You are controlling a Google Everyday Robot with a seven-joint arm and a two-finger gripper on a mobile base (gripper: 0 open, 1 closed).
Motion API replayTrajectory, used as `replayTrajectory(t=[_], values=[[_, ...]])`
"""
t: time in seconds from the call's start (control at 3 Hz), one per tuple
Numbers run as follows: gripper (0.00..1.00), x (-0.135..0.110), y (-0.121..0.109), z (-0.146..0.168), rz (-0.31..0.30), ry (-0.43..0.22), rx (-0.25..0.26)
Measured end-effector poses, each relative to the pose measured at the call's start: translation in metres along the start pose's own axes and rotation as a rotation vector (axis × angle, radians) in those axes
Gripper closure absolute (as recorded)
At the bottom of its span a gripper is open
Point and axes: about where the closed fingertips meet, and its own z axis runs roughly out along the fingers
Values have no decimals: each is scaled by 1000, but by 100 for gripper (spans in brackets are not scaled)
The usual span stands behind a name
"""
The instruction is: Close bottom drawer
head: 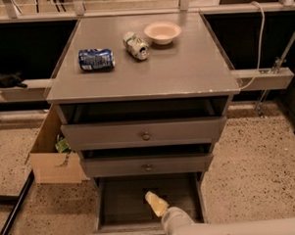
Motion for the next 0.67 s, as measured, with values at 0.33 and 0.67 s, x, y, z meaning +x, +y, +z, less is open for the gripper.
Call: replayTrajectory(t=[0.33,0.67], values=[[0,6,7,1,-18,24,-8],[0,38,11,35,-32,177,24]])
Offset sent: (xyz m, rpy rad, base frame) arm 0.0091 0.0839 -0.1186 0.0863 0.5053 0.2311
